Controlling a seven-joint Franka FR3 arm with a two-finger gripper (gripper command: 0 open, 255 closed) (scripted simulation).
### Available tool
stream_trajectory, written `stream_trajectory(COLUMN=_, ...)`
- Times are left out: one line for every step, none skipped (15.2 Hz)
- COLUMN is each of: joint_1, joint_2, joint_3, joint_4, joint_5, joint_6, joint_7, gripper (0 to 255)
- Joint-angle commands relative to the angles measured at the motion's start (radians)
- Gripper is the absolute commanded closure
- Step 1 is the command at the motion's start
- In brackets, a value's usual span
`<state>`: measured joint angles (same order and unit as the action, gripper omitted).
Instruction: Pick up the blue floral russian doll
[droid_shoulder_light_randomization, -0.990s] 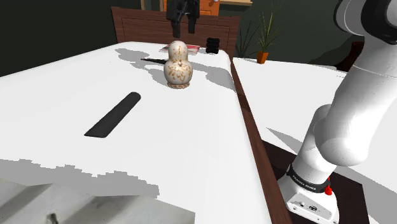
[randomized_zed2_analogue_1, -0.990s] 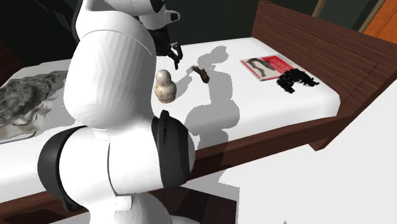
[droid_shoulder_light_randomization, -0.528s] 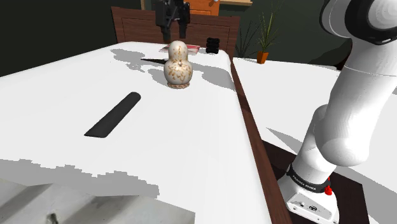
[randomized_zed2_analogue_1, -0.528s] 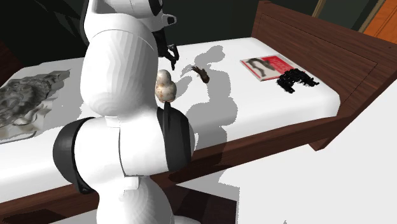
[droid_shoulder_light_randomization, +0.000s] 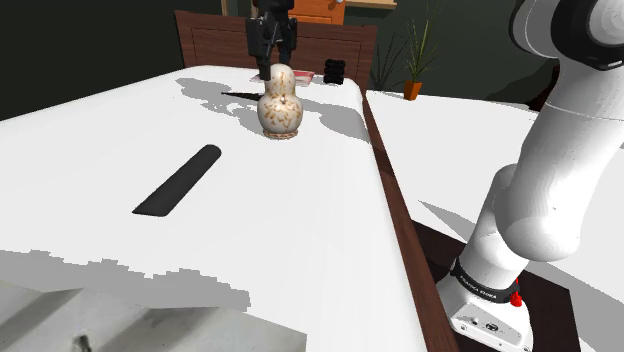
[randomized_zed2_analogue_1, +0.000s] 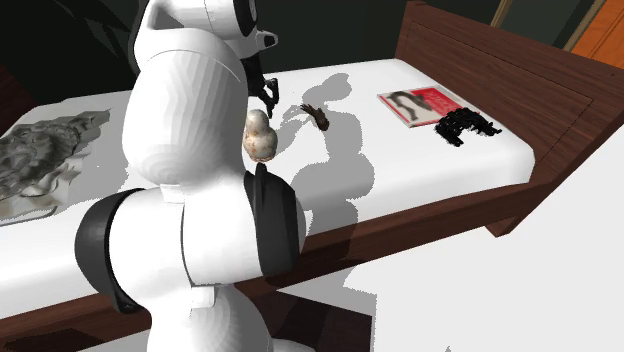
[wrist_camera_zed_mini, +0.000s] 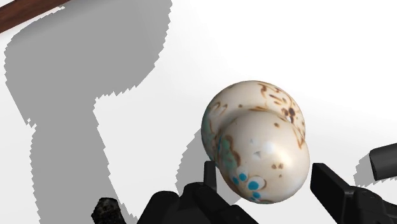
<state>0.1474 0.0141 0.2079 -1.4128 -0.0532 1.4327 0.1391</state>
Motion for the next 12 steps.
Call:
stream_trajectory(joint_1=0.000, joint_2=0.001, joint_3=0.000, joint_4=-0.001, joint_5=0.000, joint_6=-0.001, joint_7=0.000, gripper=255)
stream_trajectory(joint_1=0.000, joint_2=0.002, joint_3=0.000, joint_4=-0.001, joint_5=0.000, joint_6=0.000, joint_7=0.000, gripper=255)
stream_trajectory(joint_1=0.000, joint_2=0.003, joint_3=0.000, joint_4=0.000, joint_5=0.000, joint_6=0.000, joint_7=0.001, gripper=255)
stream_trajectory(joint_1=0.000, joint_2=0.003, joint_3=0.000, joint_4=0.000, joint_5=0.000, joint_6=0.000, joint_7=0.000, gripper=255)
stream_trajectory(joint_1=0.000, joint_2=0.003, joint_3=0.000, joint_4=-0.001, joint_5=0.000, joint_6=0.000, joint_7=0.000, gripper=255)
stream_trajectory(joint_1=0.000, joint_2=0.001, joint_3=0.000, joint_4=-0.001, joint_5=0.000, joint_6=-0.002, joint_7=0.001, gripper=255)
stream_trajectory(joint_1=0.001, joint_2=0.008, joint_3=0.001, joint_4=0.022, joint_5=-0.001, joint_6=-0.018, joint_7=0.001, gripper=255)
stream_trajectory(joint_1=0.002, joint_2=0.016, joint_3=0.002, joint_4=0.046, joint_5=-0.003, joint_6=-0.034, joint_7=0.001, gripper=255)
stream_trajectory(joint_1=0.003, joint_2=0.024, joint_3=0.003, joint_4=0.071, joint_5=-0.005, joint_6=-0.051, joint_7=0.002, gripper=255)
stream_trajectory(joint_1=0.004, joint_2=0.033, joint_3=0.003, joint_4=0.097, joint_5=-0.007, joint_6=-0.068, joint_7=0.002, gripper=255)
stream_trajectory(joint_1=0.005, joint_2=0.042, joint_3=0.004, joint_4=0.123, joint_5=-0.010, joint_6=-0.085, joint_7=0.003, gripper=255)
stream_trajectory(joint_1=0.007, joint_2=0.052, joint_3=0.005, joint_4=0.150, joint_5=-0.012, joint_6=-0.103, joint_7=0.004, gripper=255)
